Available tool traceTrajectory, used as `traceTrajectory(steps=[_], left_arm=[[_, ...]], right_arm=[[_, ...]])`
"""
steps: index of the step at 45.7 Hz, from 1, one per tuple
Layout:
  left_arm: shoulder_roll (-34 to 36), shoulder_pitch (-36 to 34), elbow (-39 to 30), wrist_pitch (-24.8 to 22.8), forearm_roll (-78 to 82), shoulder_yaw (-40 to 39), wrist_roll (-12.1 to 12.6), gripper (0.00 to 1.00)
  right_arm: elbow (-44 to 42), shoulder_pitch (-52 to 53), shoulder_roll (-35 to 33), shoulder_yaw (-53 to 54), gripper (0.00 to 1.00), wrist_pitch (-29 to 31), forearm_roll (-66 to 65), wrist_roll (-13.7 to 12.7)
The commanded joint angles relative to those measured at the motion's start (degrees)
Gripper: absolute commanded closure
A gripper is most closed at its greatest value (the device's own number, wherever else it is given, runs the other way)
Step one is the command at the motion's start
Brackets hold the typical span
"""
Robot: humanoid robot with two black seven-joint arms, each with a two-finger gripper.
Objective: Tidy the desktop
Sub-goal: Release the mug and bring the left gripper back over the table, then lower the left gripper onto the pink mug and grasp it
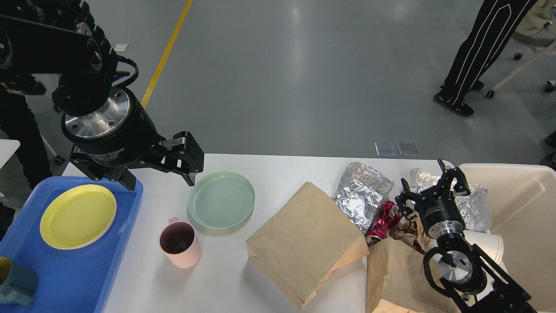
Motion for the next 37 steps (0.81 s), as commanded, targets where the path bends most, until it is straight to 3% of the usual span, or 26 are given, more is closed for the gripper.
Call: traceTrajectory(steps=[1, 11, 17, 22, 30, 37], left_arm=[[0.23, 0.24, 0.17, 0.05, -0.12, 0.14, 0.02, 0.06], [0.67, 3.14, 0.44, 0.31, -0.03, 0.41, 0.02, 0.06], [1.19, 8.76, 1.58, 2.33, -0.03, 0.58, 0.11, 0.06], [1.28, 16.75, 3.16, 8.30, 0.06, 0.76, 0.37, 0.06], [3.48, 30.90, 4.47, 22.98, 0.41, 0.06, 0.46, 0.06], [6.11, 43.04, 10.62, 27.21, 0.50, -0.91, 0.64, 0.06]], right_arm=[[0.00, 0.00, -0.08, 0.00, 0.00, 0.00, 0.03, 0.01], [0.00, 0.00, -0.09, 0.00, 0.00, 0.00, 0.03, 0.01], [0.00, 0.00, -0.09, 0.00, 0.00, 0.00, 0.03, 0.01], [0.00, 0.00, -0.09, 0.00, 0.00, 0.00, 0.03, 0.09], [0.00, 0.00, -0.09, 0.00, 0.00, 0.00, 0.03, 0.01], [0.00, 0.00, -0.09, 0.00, 0.00, 0.00, 0.03, 0.01]])
